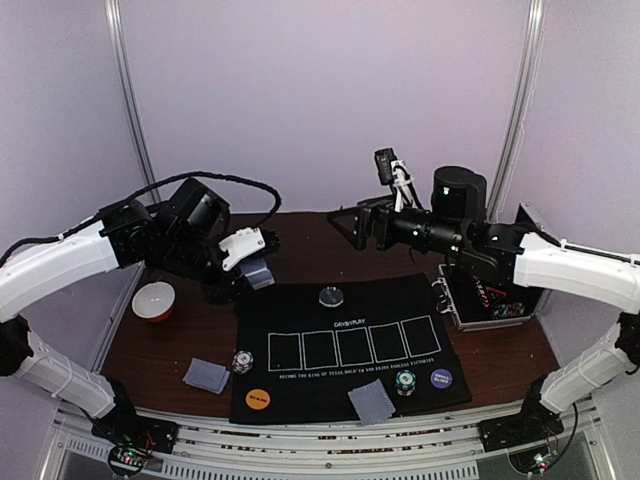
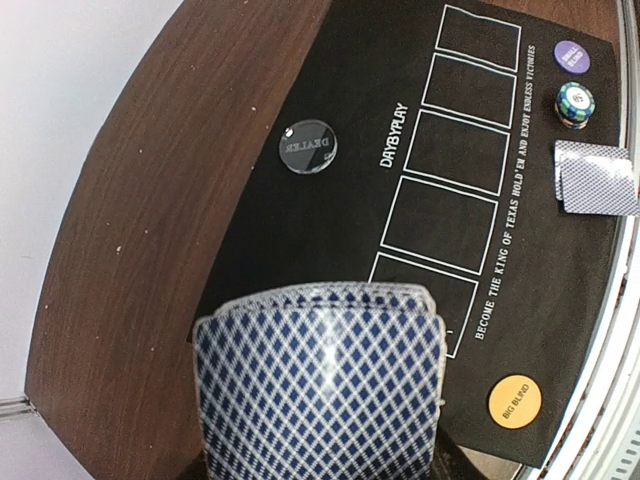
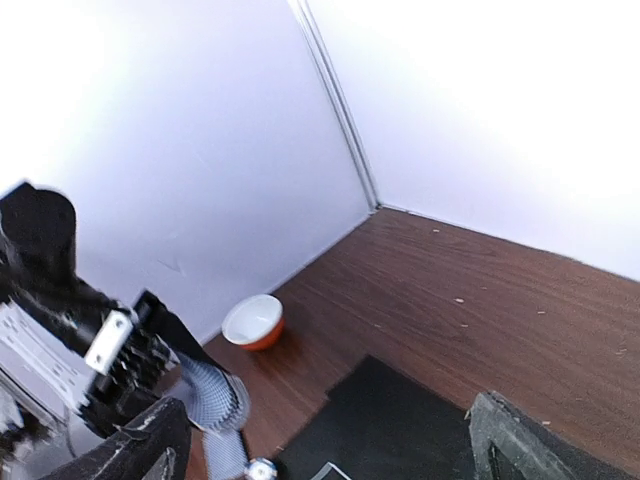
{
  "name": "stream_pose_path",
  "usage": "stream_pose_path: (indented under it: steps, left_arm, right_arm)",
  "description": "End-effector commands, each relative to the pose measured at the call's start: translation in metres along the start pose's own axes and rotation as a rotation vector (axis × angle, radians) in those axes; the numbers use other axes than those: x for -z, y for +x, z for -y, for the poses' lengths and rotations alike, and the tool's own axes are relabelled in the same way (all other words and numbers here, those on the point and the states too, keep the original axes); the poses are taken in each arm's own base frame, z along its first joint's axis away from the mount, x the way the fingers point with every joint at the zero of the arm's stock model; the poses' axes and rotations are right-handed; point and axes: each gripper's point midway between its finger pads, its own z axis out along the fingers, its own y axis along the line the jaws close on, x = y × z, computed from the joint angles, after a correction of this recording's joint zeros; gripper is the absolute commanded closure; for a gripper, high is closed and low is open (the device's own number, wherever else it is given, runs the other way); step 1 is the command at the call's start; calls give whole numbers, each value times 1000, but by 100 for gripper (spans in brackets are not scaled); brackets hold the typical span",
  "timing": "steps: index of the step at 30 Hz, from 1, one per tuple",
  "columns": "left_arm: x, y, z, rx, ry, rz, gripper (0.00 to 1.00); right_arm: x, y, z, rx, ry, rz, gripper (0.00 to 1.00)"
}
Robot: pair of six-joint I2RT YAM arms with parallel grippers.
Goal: Distribute texas hold em gaming equipment
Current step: Pick up the poker card from the face-down deck piles.
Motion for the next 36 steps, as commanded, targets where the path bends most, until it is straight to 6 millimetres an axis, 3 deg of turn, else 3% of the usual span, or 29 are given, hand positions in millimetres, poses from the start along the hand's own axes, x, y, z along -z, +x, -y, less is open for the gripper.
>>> stream_pose_path:
  steps: [1,6,18,26,32,36]
  left_arm:
    - [18,-22,-1,-30,5,104,53]
    - [19,-23,0,-32,10,111,54]
    - [18,-24,-2,-40,3,106,54]
    - [17,-27,-3,-44,6,109,54]
    - [18,-28,-3,-49,3,120,54]
    - [19,-27,-3,-51,1,120,54]
  right_arm:
    - [-26,-5,-37,-301,-239,-52,0]
    - [-51,26,-39,-349,-271,-185,5]
    - [-90,85,-75,-340,-435,-392,8]
    - [-113,99,-76,-303,-408,-424,9]
    - [-118,111,-65,-272,-342,-459,26]
    - [-113,108,-60,-244,-302,-463,39]
